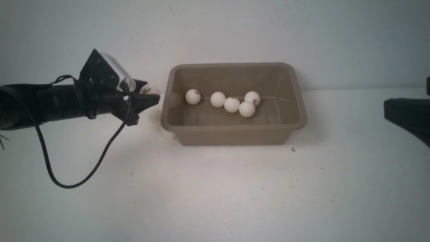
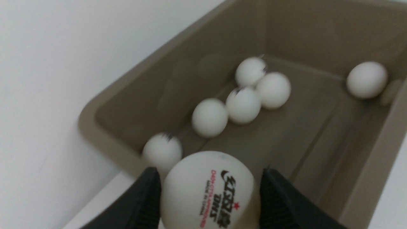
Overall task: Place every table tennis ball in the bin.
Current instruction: Use the left arm to put the table tennis ball into the box, then use the left arm to clamp the table tennis ball closest to it
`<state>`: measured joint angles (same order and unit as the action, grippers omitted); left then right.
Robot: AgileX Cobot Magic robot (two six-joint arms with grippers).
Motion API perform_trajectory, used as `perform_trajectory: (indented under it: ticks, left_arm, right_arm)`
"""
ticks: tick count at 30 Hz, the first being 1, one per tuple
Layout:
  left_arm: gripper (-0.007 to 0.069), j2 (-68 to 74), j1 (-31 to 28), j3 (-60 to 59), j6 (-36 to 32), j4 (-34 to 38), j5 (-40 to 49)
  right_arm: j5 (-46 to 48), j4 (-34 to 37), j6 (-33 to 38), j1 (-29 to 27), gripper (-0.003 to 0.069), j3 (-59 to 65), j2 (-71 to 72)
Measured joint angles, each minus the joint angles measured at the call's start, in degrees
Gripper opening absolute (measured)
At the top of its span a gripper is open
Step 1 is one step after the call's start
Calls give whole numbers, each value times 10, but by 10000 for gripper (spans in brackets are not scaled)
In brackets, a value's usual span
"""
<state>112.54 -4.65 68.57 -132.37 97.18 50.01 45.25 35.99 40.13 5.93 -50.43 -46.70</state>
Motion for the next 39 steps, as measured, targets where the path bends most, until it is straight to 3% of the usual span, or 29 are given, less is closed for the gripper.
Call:
perform_trajectory:
  ticks: [11, 17, 23, 29, 39]
  left_arm:
    - [353, 82, 65, 100, -3, -4, 5]
    - [493, 101, 71, 127, 78, -7, 3]
    - [509, 71, 22, 128, 94, -6, -22]
    - [489, 69, -58, 129, 45, -10, 10]
    - [489, 100, -105, 129, -8, -110, 101]
  right_arm:
    - [4, 4, 0, 0, 582, 0, 0]
    - [6, 8, 2, 0, 582, 0, 0]
    - [6, 16, 13, 0, 582, 0, 0]
    - [6, 17, 15, 0, 582, 0, 0]
    - [8, 19, 26, 0, 582, 0, 0]
